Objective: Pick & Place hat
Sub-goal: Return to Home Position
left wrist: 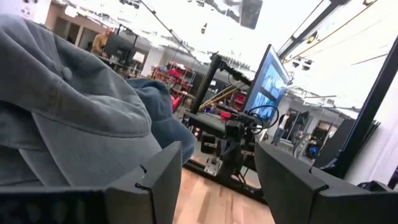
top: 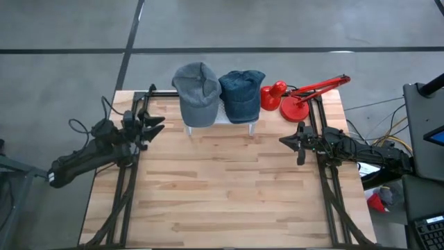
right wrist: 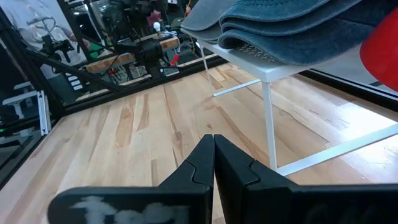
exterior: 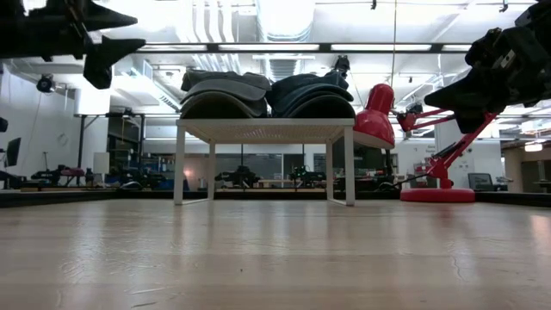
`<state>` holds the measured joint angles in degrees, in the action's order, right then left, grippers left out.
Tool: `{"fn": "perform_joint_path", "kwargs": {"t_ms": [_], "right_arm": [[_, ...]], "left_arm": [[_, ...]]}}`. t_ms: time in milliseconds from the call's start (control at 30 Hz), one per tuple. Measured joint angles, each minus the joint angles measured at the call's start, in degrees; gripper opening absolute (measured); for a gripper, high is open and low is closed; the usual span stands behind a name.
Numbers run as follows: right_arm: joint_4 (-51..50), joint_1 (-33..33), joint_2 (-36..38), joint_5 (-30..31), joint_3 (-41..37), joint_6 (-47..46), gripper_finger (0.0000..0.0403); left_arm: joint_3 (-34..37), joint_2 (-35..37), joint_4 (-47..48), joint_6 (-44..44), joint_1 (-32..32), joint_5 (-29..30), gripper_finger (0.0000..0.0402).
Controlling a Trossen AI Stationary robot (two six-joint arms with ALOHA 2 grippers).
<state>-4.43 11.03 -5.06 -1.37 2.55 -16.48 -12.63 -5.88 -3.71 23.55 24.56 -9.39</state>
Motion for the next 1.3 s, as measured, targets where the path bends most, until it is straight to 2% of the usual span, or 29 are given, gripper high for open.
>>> {"fn": "perform_joint_path", "kwargs": {"t_ms": [167,300,900,1100,1200,1300], "right_arm": [[0.0,0.0,0.0,0.0,0.01,-0.01,0.0008],[0.0,0.0,0.0,0.0,0.01,0.0,0.0008],[-0.01,0.0,-0.01,0.0,-0.01,0.04,0.0008],[0.0,0.0,0.0,0.0,0.01,0.04,0.0008],[0.0,0.0,0.0,0.0,0.01,0.04,0.0008],[0.0,0.0,-0.01,0.0,0.01,0.04,0.0008]], "left_arm": [[4.72,-0.01,-9.19,0.25,-0.54,-0.02,0.0204],[7.57,-0.01,-12.7,1.06,-1.84,-0.03,0.0204],[12.11,-0.07,-9.69,-0.16,-9.67,1.25,0.0204],[12.11,-0.08,-12.6,-1.89,-12.41,1.58,0.0204],[12.13,-0.13,-12.63,-2.35,-15.12,3.12,0.0204],[12.13,-0.55,-12.52,-3.48,-18.78,7.18,0.0204]]}}
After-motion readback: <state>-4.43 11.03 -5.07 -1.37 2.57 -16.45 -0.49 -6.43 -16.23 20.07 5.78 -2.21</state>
